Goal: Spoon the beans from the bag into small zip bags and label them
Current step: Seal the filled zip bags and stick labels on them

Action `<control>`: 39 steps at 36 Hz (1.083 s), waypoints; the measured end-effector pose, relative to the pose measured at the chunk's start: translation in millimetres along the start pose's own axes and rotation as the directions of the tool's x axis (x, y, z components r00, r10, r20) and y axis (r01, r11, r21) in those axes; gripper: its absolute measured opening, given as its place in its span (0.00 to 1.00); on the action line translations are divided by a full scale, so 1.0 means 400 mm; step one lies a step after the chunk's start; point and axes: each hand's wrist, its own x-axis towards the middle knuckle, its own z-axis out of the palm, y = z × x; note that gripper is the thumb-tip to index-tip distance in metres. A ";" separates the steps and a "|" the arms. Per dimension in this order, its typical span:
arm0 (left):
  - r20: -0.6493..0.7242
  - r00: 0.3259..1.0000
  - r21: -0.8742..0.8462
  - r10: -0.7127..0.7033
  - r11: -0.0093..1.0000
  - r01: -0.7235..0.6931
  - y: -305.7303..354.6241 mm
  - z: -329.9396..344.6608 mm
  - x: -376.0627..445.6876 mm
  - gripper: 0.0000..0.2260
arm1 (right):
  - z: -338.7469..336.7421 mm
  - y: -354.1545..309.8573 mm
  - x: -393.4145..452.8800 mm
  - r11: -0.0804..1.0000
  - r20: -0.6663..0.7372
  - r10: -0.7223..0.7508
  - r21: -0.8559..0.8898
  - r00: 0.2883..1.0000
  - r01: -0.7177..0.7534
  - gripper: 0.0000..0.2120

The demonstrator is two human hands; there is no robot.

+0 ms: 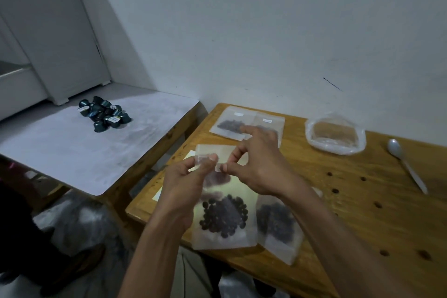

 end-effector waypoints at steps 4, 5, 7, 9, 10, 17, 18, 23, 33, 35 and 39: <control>-0.017 0.999 0.005 0.044 0.999 -0.044 0.000 0.003 0.003 0.08 | 0.009 0.017 0.005 0.998 -0.125 0.030 0.057 0.992 -0.023 0.13; -0.031 0.998 -0.002 0.058 0.998 -0.058 0.001 0.003 0.005 0.08 | 0.013 0.019 0.003 0.995 -0.178 0.054 0.091 0.982 -0.039 0.21; -0.054 0.995 -0.014 0.085 0.996 -0.086 0.006 0.006 0.009 0.08 | 0.016 0.025 -0.002 0.965 -0.226 0.134 0.252 0.965 -0.075 0.33; -0.058 0.992 0.001 0.114 0.993 -0.115 0.012 0.015 0.016 0.07 | 0.022 0.035 -0.004 0.867 -0.163 0.209 0.488 0.964 -0.105 0.37; -0.056 0.990 0.011 0.128 0.992 -0.127 0.015 0.022 0.019 0.07 | 0.028 0.044 -0.001 0.801 -0.130 0.230 0.588 0.964 -0.112 0.37; -0.039 0.989 0.067 0.141 0.988 -0.138 0.027 0.076 0.079 0.08 | 0.033 0.090 0.048 0.638 -0.209 0.343 0.768 0.916 -0.064 0.35; -0.038 0.990 0.074 0.137 0.988 -0.134 0.028 0.082 0.092 0.08 | 0.032 0.096 0.056 0.625 -0.211 0.355 0.778 0.911 -0.064 0.35; -0.076 0.990 0.059 0.116 0.992 -0.111 0.035 0.112 0.171 0.09 | 0.019 0.126 0.076 0.627 -0.129 0.350 0.768 0.928 -0.130 0.31; 0.015 0.977 0.323 0.212 0.924 -0.205 0.046 0.194 0.373 0.32 | -0.020 0.235 0.198 0.606 -0.151 0.454 0.775 0.878 -0.181 0.22; 0.071 0.957 0.437 0.281 0.854 -0.283 0.034 0.218 0.408 0.35 | -0.027 0.265 0.246 0.613 -0.202 0.500 0.769 0.842 -0.179 0.24; 0.140 0.915 0.636 0.378 0.674 -0.375 0.002 0.268 0.475 0.31 | -0.030 0.310 0.322 0.694 -0.310 0.545 0.688 0.779 -0.212 0.29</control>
